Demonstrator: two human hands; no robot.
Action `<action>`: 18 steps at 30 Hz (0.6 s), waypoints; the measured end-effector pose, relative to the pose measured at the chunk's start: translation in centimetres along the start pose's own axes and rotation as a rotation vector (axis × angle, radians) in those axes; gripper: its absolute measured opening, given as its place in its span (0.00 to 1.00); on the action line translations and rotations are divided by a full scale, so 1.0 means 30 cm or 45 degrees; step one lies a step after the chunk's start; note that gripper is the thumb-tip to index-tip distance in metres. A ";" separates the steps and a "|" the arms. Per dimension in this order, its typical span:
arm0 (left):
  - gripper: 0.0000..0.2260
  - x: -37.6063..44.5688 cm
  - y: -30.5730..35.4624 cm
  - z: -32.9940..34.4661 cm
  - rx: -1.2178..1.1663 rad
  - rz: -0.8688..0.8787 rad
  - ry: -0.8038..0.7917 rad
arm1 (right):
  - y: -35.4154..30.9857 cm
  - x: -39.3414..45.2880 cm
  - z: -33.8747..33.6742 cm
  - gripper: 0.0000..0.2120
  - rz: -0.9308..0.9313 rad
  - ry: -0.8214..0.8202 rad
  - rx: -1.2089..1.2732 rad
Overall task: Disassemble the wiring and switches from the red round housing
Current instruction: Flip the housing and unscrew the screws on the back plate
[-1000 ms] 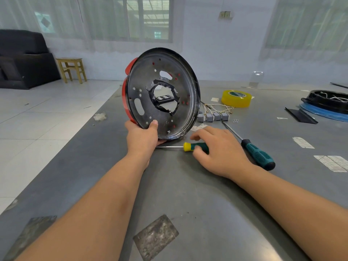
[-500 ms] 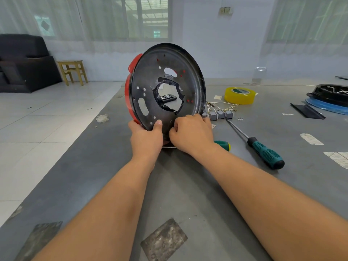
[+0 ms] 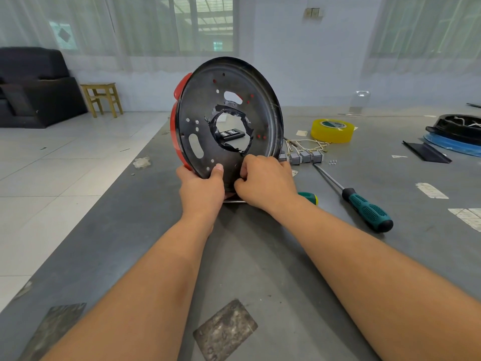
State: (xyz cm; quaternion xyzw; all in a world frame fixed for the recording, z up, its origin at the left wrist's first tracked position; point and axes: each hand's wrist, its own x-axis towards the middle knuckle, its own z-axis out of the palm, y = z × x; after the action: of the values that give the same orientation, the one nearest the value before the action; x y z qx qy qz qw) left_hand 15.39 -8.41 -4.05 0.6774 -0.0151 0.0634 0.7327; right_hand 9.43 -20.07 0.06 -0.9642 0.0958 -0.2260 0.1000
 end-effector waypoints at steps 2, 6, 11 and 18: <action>0.25 0.000 0.002 0.001 -0.004 -0.007 -0.001 | -0.001 0.000 0.006 0.13 0.044 -0.025 0.026; 0.21 0.003 -0.007 0.001 0.009 0.021 0.010 | 0.003 -0.001 0.019 0.13 0.009 -0.019 -0.048; 0.20 0.009 -0.011 0.001 0.037 0.021 0.017 | 0.003 0.001 0.021 0.10 -0.030 0.012 -0.017; 0.19 0.009 -0.010 0.002 0.061 0.021 0.018 | 0.012 0.006 0.016 0.06 -0.048 0.004 0.038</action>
State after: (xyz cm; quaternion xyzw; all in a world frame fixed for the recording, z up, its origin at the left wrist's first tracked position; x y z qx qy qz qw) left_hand 15.71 -8.46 -4.31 0.6942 -0.0140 0.0747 0.7158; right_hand 9.77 -20.38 -0.38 -0.9640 0.0742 -0.2307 0.1098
